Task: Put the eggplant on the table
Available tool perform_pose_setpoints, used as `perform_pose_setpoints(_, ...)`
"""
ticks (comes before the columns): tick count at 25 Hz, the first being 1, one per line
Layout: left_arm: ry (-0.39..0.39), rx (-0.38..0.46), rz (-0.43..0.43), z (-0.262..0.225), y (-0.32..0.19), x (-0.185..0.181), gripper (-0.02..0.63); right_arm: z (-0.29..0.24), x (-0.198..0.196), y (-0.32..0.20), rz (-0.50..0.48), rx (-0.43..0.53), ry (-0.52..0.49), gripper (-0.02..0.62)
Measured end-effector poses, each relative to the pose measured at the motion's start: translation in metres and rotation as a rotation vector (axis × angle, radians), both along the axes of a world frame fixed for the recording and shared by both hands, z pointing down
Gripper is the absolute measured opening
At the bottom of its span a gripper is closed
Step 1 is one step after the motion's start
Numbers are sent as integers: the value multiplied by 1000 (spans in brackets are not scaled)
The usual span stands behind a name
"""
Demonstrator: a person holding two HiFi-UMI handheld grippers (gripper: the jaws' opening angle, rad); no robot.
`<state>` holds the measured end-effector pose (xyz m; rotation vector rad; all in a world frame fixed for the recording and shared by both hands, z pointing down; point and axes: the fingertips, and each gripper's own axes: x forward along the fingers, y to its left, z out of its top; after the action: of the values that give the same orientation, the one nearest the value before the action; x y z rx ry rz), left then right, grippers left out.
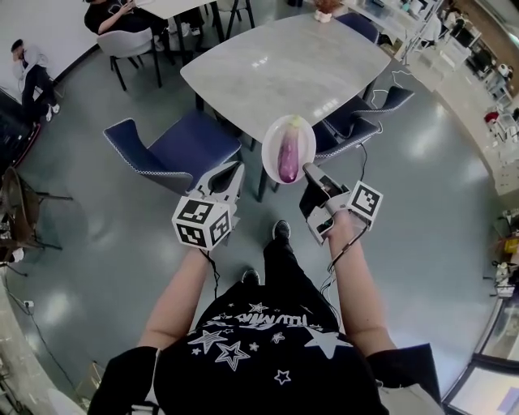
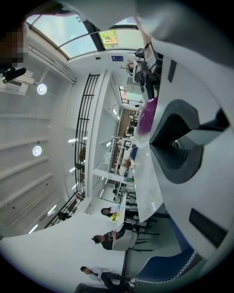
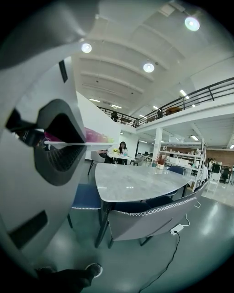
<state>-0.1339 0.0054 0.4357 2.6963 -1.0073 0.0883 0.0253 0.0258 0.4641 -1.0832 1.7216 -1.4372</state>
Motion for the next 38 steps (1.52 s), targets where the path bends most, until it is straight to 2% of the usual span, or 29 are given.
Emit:
perform_pose_setpoints(5, -11, 10, -9, 7, -14, 11, 8, 15, 6, -18, -29, -4, 16, 21)
perform_pose_setpoints(9, -19, -5, -8, 4, -68, 25, 8, 10, 15, -71, -43, -16, 14, 21)
perform_pose_setpoints(17, -28, -31, -21, -10, -171, 76, 8, -3, 60, -170, -74, -42, 28, 21)
perform_pose_setpoints(25, -56, -11, -32, 5, -174, 85, 8, 15, 64, -179, -114, -20, 25, 21)
perform_pose_setpoints(30, -52, -19, -61, -7, -174, 89, 8, 12, 59, -177, -131, -42, -1, 21)
perform_pose_setpoints(35, -61, -39, -94, -5, -241, 121, 8, 12, 83, -248, -179, -50, -4, 21)
perform_pose_setpoints(38, -67, -45, -120, -7, -261, 132, 8, 5, 96, -270, -205, -39, 1, 21)
